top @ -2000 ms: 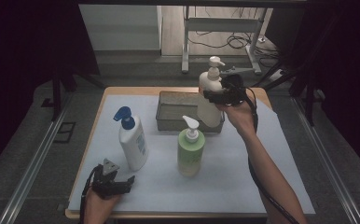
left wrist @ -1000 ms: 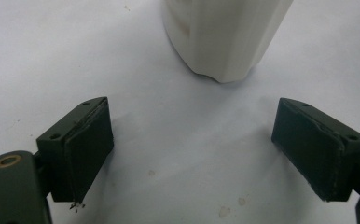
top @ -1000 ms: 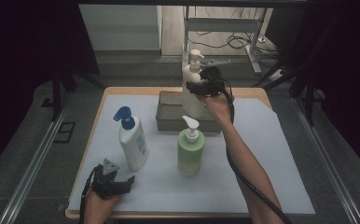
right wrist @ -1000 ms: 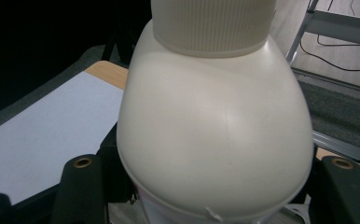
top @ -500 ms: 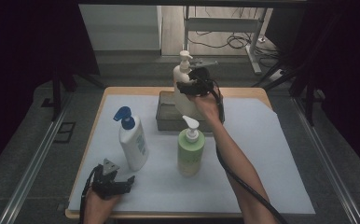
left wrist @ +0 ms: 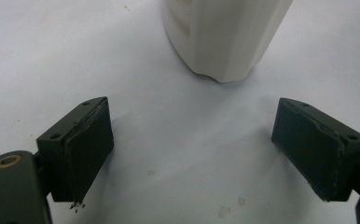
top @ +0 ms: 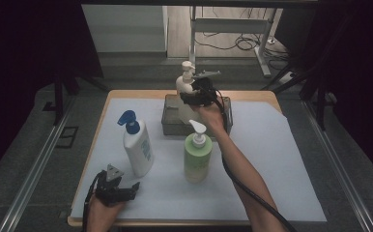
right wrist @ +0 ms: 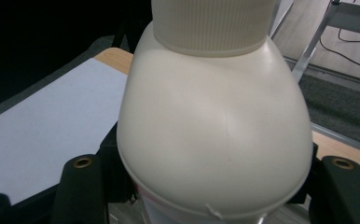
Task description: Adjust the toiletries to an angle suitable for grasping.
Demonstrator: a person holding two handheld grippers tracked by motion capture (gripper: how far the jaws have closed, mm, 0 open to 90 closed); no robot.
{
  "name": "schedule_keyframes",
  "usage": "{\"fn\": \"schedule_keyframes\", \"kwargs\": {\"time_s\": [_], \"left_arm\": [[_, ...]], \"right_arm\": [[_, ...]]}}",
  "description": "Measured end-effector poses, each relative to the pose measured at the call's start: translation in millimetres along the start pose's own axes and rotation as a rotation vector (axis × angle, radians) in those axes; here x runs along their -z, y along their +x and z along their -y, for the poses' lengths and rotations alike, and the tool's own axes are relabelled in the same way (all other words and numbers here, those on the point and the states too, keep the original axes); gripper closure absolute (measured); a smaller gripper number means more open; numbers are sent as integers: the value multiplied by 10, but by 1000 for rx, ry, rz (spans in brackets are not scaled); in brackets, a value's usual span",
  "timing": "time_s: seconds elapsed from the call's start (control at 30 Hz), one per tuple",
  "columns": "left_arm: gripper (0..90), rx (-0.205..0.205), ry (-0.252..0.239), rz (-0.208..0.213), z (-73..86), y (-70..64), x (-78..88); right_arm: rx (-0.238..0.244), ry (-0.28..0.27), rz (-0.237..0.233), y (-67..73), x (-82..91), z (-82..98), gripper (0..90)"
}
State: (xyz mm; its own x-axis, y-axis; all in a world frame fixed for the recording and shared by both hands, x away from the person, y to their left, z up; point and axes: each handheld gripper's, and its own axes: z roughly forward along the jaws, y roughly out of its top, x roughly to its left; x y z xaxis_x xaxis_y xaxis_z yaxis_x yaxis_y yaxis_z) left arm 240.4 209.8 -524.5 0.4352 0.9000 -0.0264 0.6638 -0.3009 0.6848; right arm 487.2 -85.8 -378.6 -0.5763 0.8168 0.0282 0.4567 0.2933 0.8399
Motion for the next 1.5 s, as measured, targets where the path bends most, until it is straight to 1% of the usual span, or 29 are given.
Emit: {"fn": "schedule_keyframes", "kwargs": {"time_s": [0.17,0.43,0.63,0.77,1.17,1.3,1.43,1.5], "left_arm": [[122,0,-1,0,0,0,-1],[122,-2,1,0,0,1,1],[122,-2,0,0,0,0,0],[122,-1,0,0,0,0,0],[122,-2,0,-1,0,0,0],[122,-2,0,0,0,0,0],[122,-1,0,0,1,0,0],[122,-2,0,-1,1,0,0]], "right_arm": [[-6,9,-9,-4,-7,80,370],[21,24,-7,11,-3,192,370],[10,40,-12,-10,-7,292,369],[18,52,-11,-1,-25,344,369],[31,53,-10,13,-23,377,359],[43,50,-23,-6,-28,383,348],[52,41,-56,-38,-21,403,316],[54,44,-59,-50,-9,420,311]]}}
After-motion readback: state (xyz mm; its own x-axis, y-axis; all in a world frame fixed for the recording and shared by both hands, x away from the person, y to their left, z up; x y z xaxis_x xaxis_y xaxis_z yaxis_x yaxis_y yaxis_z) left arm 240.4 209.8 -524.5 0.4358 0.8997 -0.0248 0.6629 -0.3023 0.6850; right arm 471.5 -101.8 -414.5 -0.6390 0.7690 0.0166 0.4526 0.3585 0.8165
